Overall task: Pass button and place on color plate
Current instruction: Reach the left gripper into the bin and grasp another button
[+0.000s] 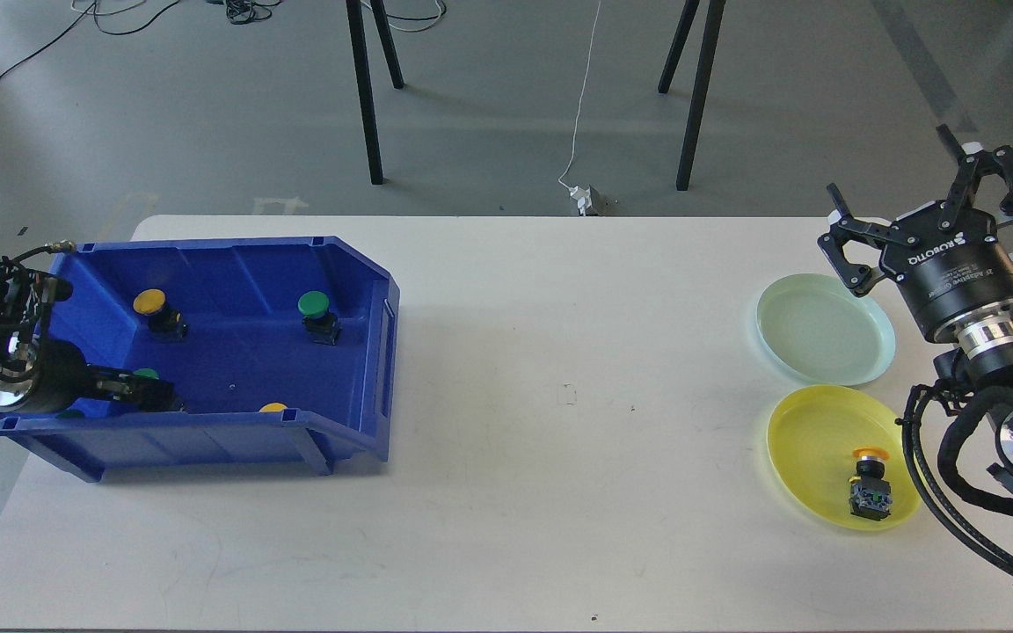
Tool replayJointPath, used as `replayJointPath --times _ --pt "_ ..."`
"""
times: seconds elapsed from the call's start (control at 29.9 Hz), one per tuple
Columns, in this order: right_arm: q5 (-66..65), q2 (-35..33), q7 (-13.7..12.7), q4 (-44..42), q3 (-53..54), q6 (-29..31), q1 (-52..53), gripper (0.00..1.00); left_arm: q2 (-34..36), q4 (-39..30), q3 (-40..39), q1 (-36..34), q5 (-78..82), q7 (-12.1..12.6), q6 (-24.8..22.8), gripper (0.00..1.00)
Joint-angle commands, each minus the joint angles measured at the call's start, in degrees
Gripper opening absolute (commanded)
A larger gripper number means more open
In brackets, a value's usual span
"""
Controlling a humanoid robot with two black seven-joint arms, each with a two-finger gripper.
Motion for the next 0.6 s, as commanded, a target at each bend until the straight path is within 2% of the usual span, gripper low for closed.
replayJointPath --times 0.0,0.1,0.17,0.4,0.57 --pt "-0.08 0.00 0.00 0.00 0.00 -0.01 -0.11 0.99 -0.02 -0.01 0.00 0.05 0.03 0.00 0.00 0.33" --pt "0.01 0.00 0.00 0.00 0.00 -0.01 -0.29 0.99 -0.02 -0.01 0.00 0.05 0.03 0.00 0.00 0.14" --pt "0.01 0.00 0.08 0.00 0.00 -0.01 -0.38 0.99 0.06 -0.09 0.00 0.14 0.03 0.00 0.00 0.07" --pt "-0.08 0.00 0.08 0.00 0.00 -0.01 -0.46 0.99 0.59 -1.49 -0.62 -0.83 -0.14 0.00 0.00 0.06" --pt "0.01 0.00 0.08 0.00 0.00 -0.01 -0.46 0.99 6.29 -8.77 -1.41 -6.09 -0.76 0.00 -0.79 0.06"
